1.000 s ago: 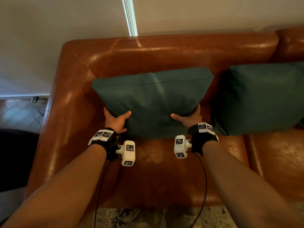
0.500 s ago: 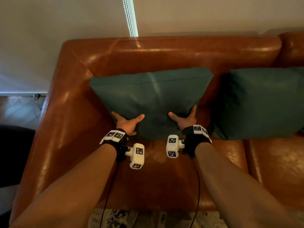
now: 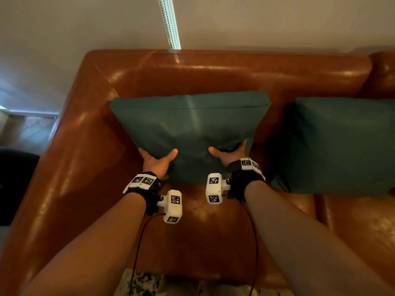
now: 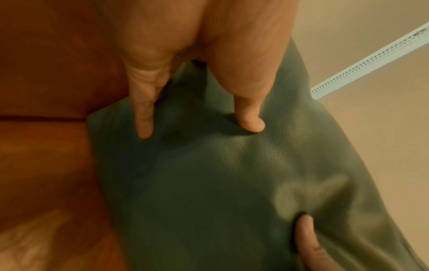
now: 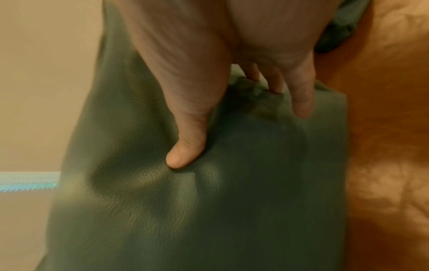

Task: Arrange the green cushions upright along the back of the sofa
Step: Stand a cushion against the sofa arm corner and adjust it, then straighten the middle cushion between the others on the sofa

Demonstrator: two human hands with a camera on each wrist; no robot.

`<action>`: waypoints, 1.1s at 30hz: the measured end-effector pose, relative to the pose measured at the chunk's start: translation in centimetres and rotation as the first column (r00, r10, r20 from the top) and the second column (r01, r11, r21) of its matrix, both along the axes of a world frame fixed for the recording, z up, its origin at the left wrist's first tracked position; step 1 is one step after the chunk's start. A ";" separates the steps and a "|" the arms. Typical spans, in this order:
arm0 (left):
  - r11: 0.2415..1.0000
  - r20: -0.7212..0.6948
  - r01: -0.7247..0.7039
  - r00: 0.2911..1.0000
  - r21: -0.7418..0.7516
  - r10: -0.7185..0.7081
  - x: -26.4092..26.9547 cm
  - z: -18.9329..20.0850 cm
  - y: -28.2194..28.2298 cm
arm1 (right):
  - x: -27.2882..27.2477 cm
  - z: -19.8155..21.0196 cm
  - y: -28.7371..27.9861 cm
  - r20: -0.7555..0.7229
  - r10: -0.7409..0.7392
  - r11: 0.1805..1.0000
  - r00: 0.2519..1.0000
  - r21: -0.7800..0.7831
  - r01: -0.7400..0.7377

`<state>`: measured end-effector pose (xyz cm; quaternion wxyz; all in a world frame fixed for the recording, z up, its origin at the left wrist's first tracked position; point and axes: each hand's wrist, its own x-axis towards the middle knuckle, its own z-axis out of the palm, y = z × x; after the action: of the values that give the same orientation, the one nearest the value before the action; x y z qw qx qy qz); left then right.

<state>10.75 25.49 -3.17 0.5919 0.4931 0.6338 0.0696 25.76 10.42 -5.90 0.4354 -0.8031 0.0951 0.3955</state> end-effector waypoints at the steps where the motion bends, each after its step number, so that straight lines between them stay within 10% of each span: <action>1: 1.000 0.008 -0.008 1.000 0.008 0.008 -0.2 0.3 -0.9 | 0.1 -0.7 -0.4 -0.004 0.012 1.000 1.000 0.018 -0.012; 16: 0.938 0.075 0.323 0.946 -0.126 -0.315 -1.4 -2.0 -16.4 | 1.6 5.2 -14.0 -0.041 0.036 0.999 0.999 0.011 -0.035; 25: 0.886 0.082 0.458 0.888 -0.078 -0.452 8.5 -1.2 -25.7 | 13.1 2.0 -33.4 0.149 -0.293 0.945 0.944 -0.108 0.310; 33: 0.960 0.177 0.256 0.956 -0.114 -0.234 20.6 -1.7 -32.5 | 25.2 -1.2 -44.0 0.248 -0.104 0.969 0.963 -0.193 0.154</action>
<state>31.37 -7.05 -4.87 0.6775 0.5193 0.5208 -0.0082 50.97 -33.63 -7.15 0.3812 -0.8779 0.1362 0.2558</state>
